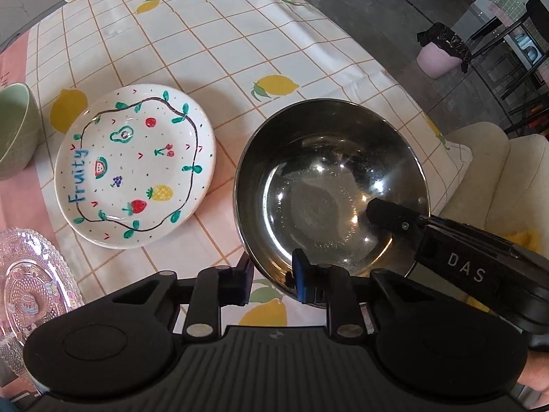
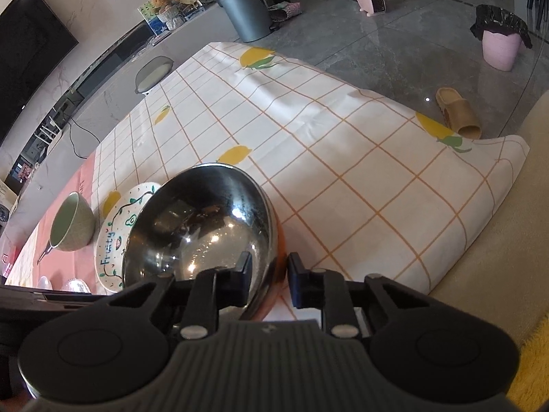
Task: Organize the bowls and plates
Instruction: 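Lift the orange bowl with the right tool and carry it toward the blue bowl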
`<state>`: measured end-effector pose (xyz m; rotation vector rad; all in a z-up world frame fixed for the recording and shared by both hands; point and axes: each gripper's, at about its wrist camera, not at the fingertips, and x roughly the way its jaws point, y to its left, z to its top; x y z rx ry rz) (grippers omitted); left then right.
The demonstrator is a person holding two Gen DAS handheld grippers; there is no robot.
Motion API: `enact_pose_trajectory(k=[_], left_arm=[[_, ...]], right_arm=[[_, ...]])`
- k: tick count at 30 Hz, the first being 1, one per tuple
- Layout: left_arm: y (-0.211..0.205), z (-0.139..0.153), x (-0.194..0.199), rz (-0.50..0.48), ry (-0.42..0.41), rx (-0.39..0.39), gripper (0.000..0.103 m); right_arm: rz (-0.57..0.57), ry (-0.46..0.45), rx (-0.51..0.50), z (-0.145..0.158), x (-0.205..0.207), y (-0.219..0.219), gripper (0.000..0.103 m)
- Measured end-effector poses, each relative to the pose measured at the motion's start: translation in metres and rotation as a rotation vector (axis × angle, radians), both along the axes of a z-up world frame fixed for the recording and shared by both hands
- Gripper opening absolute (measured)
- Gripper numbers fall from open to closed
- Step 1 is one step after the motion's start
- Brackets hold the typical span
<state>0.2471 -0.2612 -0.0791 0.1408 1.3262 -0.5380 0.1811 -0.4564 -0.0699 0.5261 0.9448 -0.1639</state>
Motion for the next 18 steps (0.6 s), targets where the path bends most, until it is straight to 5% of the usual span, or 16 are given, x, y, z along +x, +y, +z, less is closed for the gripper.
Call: enact_pose_trajectory(k=[10, 18], left_arm=[[0.014, 0.008, -0.003, 0.052, 0.014, -0.055, 0.020], [0.023, 0.035, -0.016, 0.066, -0.056, -0.065, 0.020]], right_arm=[[0.012, -0.046, -0.030, 0.008, -0.003, 0.004, 0.013], [0.027, -0.124, -0.044, 0.025, -0.012, 0.010, 0.011]])
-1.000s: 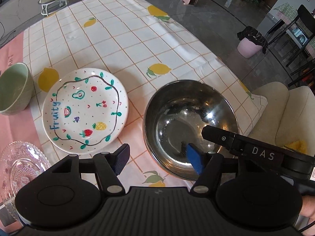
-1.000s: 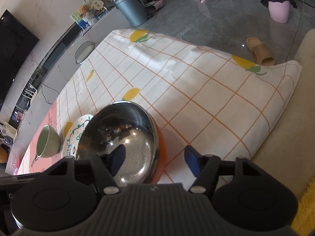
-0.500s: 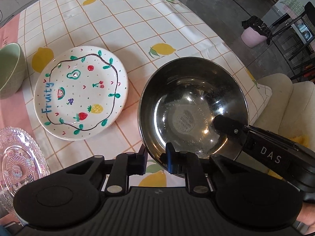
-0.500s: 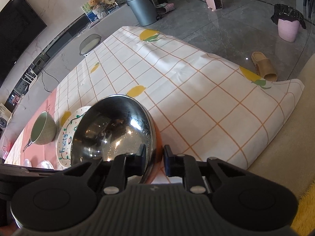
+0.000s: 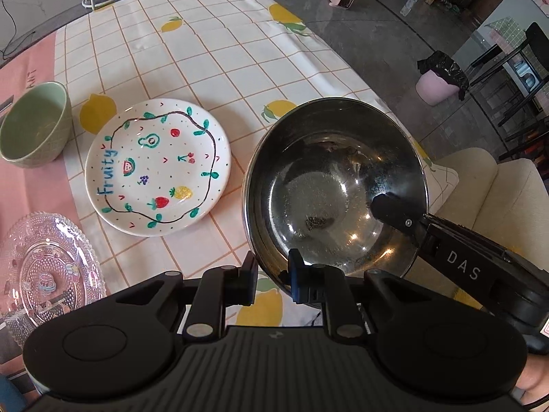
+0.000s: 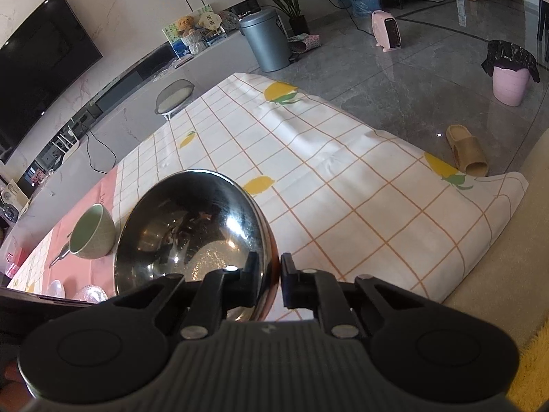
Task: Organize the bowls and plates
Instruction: 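Lift the orange bowl with the right tool and carry it toward the blue bowl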
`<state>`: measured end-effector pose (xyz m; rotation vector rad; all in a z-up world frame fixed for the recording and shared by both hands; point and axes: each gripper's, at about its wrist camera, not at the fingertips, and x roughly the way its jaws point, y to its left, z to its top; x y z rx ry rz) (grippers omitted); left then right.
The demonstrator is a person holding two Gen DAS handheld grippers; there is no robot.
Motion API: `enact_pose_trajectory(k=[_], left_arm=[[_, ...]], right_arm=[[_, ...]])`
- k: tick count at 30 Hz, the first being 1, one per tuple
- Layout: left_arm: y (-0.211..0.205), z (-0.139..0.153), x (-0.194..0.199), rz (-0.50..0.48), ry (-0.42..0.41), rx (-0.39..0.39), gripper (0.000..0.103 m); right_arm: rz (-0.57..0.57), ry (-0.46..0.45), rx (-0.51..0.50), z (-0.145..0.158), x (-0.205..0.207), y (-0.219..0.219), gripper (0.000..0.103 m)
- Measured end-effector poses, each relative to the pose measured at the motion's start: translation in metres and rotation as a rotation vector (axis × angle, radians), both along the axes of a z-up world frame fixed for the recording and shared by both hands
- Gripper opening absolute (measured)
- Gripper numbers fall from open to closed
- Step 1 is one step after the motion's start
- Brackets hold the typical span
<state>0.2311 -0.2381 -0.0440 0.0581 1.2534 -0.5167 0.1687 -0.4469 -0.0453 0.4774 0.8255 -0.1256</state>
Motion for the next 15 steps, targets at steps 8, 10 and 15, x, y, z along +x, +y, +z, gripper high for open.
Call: enact_pose_trajectory(k=[8, 10, 15], left_arm=[[0.024, 0.031, -0.015, 0.038, -0.042, -0.033, 0.020], [0.031, 0.040, -0.021, 0.049, -0.066, -0.031, 0.020], [0.051, 0.061, -0.032, 0.076, -0.093, -0.031, 0.020]], right_arm=[[0.032, -0.098, 0.044, 0.027, -0.011, 0.010, 0.011], [0.045, -0.121, 0.067, 0.033, -0.013, 0.013, 0.011], [0.093, -0.176, 0.104, 0.050, -0.019, 0.026, 0.011]])
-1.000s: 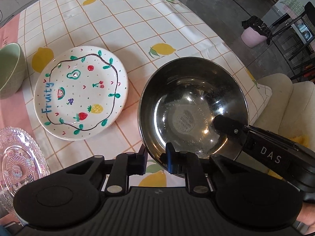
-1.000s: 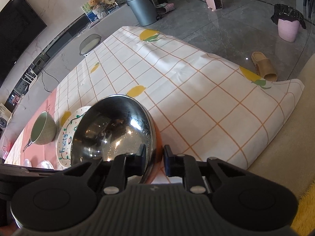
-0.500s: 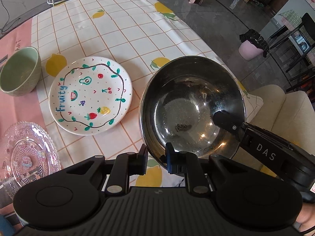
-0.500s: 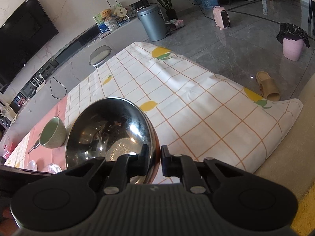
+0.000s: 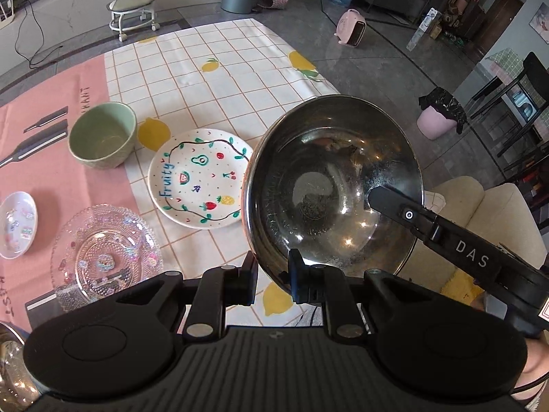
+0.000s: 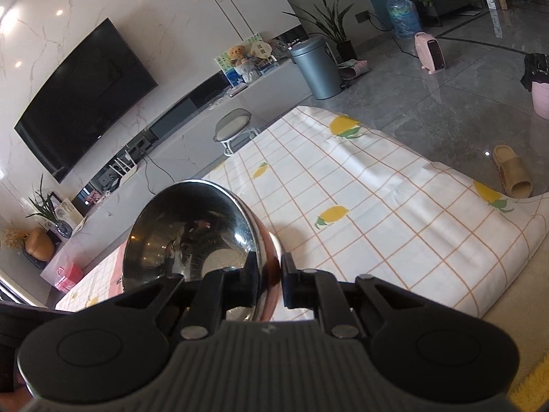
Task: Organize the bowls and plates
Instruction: 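Lift the orange bowl with the right tool and carry it toward the blue bowl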
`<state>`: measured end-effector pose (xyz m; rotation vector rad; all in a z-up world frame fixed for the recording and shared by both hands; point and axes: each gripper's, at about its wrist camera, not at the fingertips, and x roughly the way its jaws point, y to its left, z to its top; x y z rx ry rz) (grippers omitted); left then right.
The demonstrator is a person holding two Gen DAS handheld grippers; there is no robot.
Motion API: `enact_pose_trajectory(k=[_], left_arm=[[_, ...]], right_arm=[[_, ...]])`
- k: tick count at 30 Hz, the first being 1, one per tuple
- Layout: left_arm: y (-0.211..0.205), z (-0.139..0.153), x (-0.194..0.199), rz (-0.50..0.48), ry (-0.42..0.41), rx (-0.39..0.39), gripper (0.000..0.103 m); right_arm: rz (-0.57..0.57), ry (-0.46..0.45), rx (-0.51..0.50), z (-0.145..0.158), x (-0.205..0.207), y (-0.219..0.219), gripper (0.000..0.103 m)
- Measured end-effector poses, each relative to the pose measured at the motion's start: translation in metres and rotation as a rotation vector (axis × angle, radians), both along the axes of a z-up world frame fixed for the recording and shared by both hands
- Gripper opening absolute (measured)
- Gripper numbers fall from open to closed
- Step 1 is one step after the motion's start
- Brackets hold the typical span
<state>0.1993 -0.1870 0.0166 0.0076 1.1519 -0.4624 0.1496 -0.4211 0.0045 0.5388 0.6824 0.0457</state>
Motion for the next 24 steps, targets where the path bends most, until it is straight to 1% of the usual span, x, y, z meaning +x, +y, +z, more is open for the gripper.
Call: enact_pose_trajectory(k=[4, 8, 12, 20, 24], left_arm=[[0.022, 0.015, -0.012, 0.045, -0.021, 0.001, 0.020], [0.048, 0.029, -0.021, 0.107, -0.012, -0.005, 0.020], [0.074, 0.042, -0.032, 0.163, -0.043, 0.007, 0.019], [0.130, 0.050, -0.059, 0.273, -0.095, -0.022, 0.018], [0.154, 0.049, -0.071, 0.315, -0.108, -0.020, 0.018]], right_arm=[[0.053, -0.029, -0.006, 0.013, -0.003, 0.019, 0.011], [0.109, -0.061, -0.010, 0.027, -0.007, 0.043, 0.011], [0.168, -0.087, -0.038, 0.038, -0.010, 0.073, 0.010], [0.273, -0.134, -0.094, 0.056, -0.018, 0.136, 0.010], [0.334, -0.142, -0.114, 0.059, -0.021, 0.167, 0.010]])
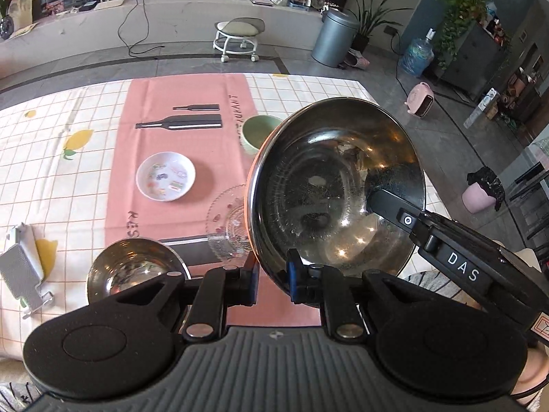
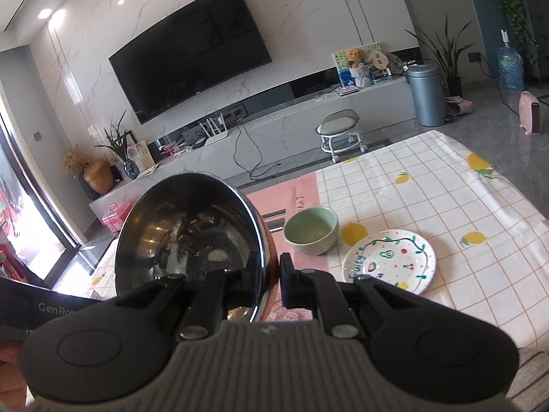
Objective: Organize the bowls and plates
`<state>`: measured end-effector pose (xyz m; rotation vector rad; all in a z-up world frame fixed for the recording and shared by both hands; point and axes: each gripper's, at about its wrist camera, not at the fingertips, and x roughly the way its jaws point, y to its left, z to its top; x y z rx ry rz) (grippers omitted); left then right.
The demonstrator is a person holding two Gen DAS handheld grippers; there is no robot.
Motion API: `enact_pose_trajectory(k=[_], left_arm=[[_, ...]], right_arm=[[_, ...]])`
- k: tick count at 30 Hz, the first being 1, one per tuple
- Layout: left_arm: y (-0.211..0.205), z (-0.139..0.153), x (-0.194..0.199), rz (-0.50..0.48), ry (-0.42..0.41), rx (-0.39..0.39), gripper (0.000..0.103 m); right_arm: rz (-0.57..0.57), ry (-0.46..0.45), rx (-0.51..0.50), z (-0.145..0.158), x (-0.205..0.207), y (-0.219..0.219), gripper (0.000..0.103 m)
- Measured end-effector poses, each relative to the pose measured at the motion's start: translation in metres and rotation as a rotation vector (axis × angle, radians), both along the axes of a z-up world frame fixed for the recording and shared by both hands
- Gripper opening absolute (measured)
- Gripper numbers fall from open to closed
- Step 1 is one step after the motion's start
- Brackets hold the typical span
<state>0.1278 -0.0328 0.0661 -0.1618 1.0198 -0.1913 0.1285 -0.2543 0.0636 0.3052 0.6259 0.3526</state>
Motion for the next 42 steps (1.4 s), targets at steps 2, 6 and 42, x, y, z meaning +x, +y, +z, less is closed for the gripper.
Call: enact_pose_trajectory(k=[2, 6, 42], left_arm=[[0.012, 0.000, -0.007, 0.017, -0.013, 0.004, 0.019], [0.032, -0.001, -0.019, 0.072, -0.041, 0.010, 0.018], [0.107, -0.094, -0.030, 0.275, 0.029, 0.070, 0.021]], right_arm=[[0.028, 0.003, -0.009, 0.001, -0.001, 0.015, 0.009], [0.068, 0.009, 0.002, 0.002, -0.003, 0.041, 0.009], [0.284, 0.245, -0.186, -0.088, 0.027, 0.170, 0.010]])
